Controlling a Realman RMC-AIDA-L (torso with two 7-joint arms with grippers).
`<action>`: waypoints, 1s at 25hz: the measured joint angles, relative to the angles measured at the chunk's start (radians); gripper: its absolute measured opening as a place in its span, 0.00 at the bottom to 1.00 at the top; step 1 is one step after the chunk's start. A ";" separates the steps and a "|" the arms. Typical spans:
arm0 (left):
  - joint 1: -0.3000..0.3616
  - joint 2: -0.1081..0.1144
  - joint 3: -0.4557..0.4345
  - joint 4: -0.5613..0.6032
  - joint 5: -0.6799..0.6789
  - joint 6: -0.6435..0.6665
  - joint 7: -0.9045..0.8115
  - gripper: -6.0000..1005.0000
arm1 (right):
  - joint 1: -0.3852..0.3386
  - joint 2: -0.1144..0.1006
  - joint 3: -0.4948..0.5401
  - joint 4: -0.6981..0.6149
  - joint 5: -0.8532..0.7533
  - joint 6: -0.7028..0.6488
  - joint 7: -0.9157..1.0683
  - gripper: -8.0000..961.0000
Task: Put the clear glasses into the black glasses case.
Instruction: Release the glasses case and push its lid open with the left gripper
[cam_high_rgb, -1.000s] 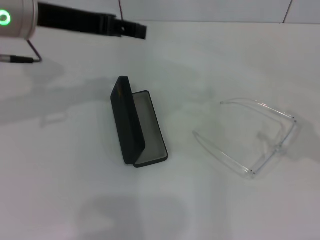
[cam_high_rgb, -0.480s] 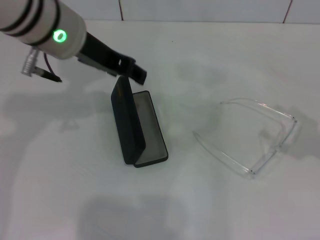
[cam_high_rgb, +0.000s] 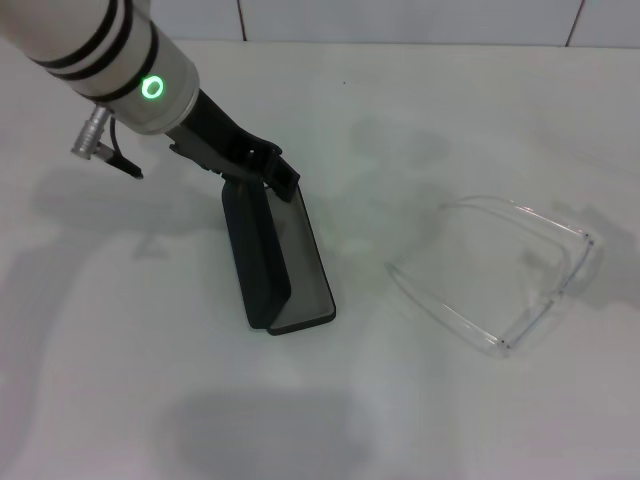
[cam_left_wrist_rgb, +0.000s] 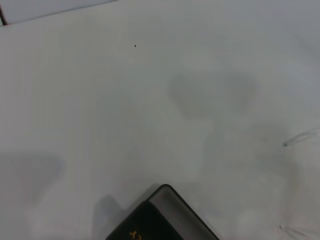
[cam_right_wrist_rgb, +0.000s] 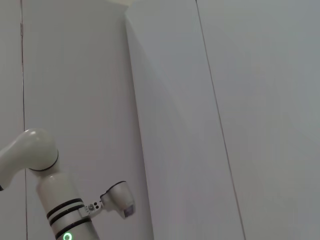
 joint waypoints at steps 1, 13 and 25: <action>-0.004 0.000 0.000 -0.007 0.001 0.000 0.000 0.67 | 0.001 0.000 0.000 0.000 0.000 0.000 -0.002 0.91; -0.053 0.000 -0.002 -0.104 0.043 -0.006 0.000 0.67 | 0.008 -0.001 -0.001 0.000 0.001 0.003 -0.008 0.91; -0.064 -0.001 0.004 -0.137 0.032 -0.007 0.001 0.67 | 0.008 0.002 -0.006 0.000 0.000 0.010 -0.010 0.91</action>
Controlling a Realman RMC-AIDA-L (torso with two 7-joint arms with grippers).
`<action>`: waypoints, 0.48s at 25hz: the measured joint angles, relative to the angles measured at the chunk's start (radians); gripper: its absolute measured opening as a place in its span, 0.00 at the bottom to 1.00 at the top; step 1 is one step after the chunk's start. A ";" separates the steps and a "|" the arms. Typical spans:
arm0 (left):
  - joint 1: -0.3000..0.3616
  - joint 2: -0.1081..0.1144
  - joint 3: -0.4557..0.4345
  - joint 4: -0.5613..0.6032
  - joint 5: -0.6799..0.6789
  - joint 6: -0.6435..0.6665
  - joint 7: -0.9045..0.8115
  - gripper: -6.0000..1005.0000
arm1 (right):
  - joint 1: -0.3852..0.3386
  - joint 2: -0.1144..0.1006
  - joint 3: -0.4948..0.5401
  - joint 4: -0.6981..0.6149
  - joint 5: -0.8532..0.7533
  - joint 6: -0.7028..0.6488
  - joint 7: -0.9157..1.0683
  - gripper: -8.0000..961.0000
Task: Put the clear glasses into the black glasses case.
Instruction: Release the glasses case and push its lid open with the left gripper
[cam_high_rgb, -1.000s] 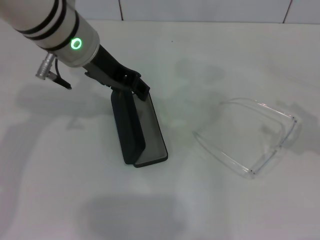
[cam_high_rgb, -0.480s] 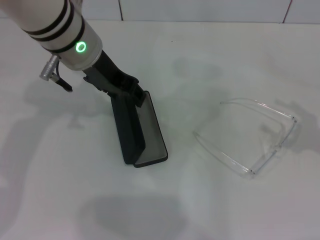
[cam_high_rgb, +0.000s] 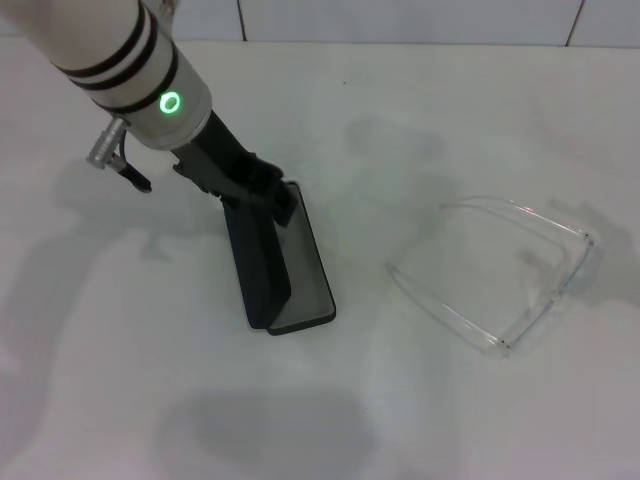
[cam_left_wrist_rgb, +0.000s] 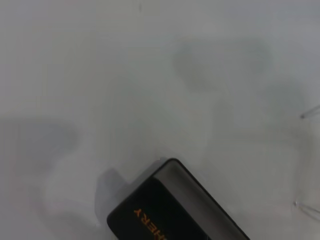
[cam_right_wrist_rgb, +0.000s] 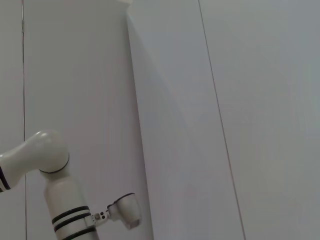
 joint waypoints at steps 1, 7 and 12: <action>-0.013 0.001 0.000 -0.032 -0.001 0.000 0.000 0.67 | 0.000 0.000 -0.001 0.000 0.000 0.000 0.000 0.91; -0.020 0.001 0.002 -0.050 -0.001 0.000 0.001 0.66 | -0.005 0.003 -0.002 0.000 0.000 -0.001 0.000 0.91; -0.016 0.001 0.002 -0.052 0.000 0.000 0.002 0.65 | -0.007 0.004 -0.001 0.000 0.000 -0.005 0.000 0.91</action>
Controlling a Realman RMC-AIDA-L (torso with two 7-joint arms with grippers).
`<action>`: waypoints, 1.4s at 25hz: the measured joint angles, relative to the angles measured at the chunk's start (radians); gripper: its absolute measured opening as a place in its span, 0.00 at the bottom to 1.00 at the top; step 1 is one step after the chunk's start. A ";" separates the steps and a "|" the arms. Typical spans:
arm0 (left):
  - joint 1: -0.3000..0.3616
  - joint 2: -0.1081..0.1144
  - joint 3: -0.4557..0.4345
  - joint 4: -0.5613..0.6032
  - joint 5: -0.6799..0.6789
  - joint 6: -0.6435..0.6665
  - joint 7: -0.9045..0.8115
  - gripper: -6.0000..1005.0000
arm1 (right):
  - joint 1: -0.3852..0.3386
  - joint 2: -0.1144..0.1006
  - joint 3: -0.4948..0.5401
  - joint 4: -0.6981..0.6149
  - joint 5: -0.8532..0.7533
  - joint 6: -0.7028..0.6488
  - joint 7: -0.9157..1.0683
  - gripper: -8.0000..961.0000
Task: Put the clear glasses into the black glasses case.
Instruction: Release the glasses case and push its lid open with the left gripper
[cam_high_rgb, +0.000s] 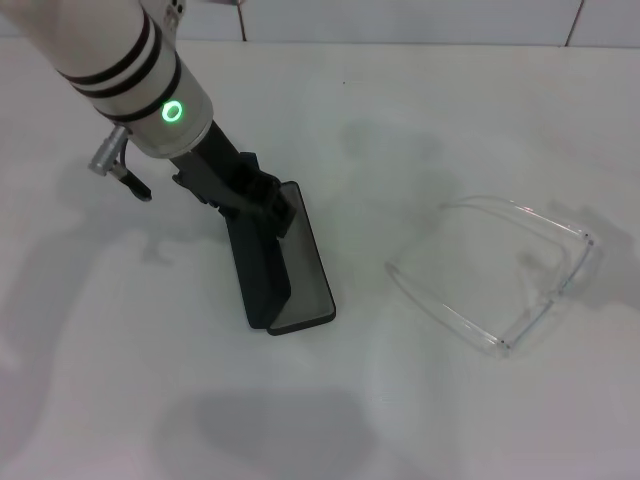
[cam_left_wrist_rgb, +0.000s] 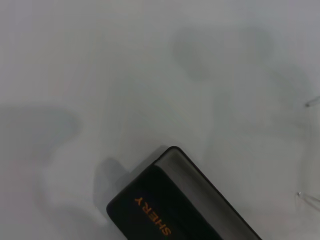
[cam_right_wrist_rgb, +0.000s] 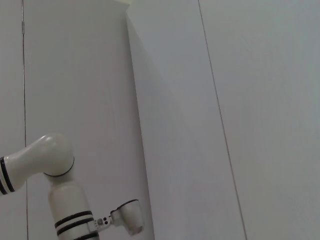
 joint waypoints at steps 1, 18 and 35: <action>0.001 0.000 0.000 0.000 0.001 0.000 0.000 0.65 | 0.000 0.000 0.000 0.000 0.000 0.000 0.000 0.91; 0.007 0.001 0.003 -0.017 0.010 0.001 0.000 0.61 | -0.001 -0.001 -0.001 0.000 0.000 -0.003 0.000 0.91; -0.007 0.006 0.100 -0.002 -0.002 0.004 0.054 0.30 | -0.013 0.000 0.007 0.000 0.000 -0.003 -0.001 0.91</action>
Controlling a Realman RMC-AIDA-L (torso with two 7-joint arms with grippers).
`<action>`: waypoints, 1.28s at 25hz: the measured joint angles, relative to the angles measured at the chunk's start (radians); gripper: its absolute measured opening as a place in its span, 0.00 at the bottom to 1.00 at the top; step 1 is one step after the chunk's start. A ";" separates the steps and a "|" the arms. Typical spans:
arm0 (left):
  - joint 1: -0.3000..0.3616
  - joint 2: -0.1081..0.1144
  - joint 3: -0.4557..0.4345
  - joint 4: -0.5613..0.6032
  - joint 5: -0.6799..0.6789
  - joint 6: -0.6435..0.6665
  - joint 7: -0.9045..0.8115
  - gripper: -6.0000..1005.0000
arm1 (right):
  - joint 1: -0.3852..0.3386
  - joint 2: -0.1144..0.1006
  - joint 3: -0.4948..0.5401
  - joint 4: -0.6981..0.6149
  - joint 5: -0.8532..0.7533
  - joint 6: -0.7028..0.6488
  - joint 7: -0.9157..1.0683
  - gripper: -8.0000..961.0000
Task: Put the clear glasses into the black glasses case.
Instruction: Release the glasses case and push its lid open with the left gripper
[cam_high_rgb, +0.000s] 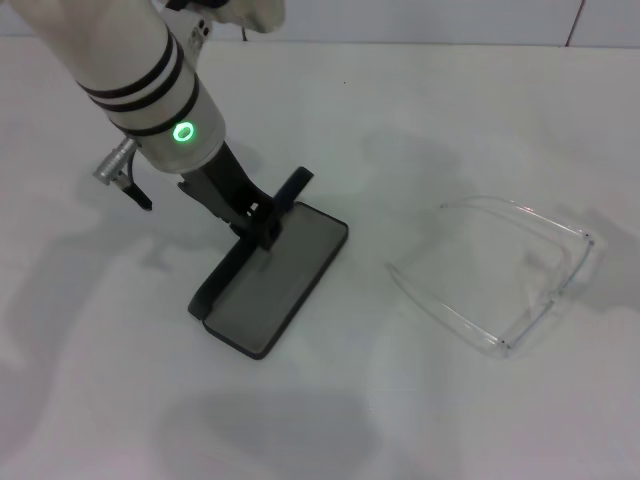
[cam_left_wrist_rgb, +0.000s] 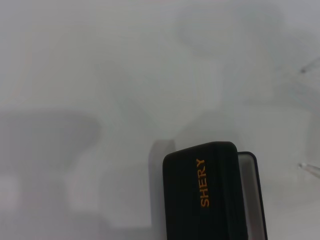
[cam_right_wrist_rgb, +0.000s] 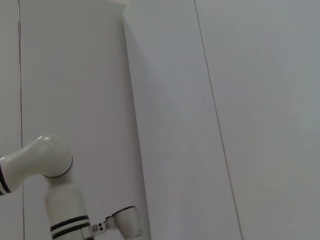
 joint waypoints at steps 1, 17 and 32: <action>0.000 0.000 0.000 0.000 0.000 0.000 0.000 0.30 | -0.002 0.000 0.000 0.000 0.001 -0.001 -0.001 0.91; 0.071 0.006 -0.009 0.196 -0.105 0.084 0.374 0.10 | -0.024 -0.001 0.220 0.104 0.010 -0.145 -0.001 0.91; 0.072 0.002 0.027 0.287 -0.038 0.135 0.206 0.24 | 0.000 0.000 0.225 0.116 0.009 -0.143 0.011 0.91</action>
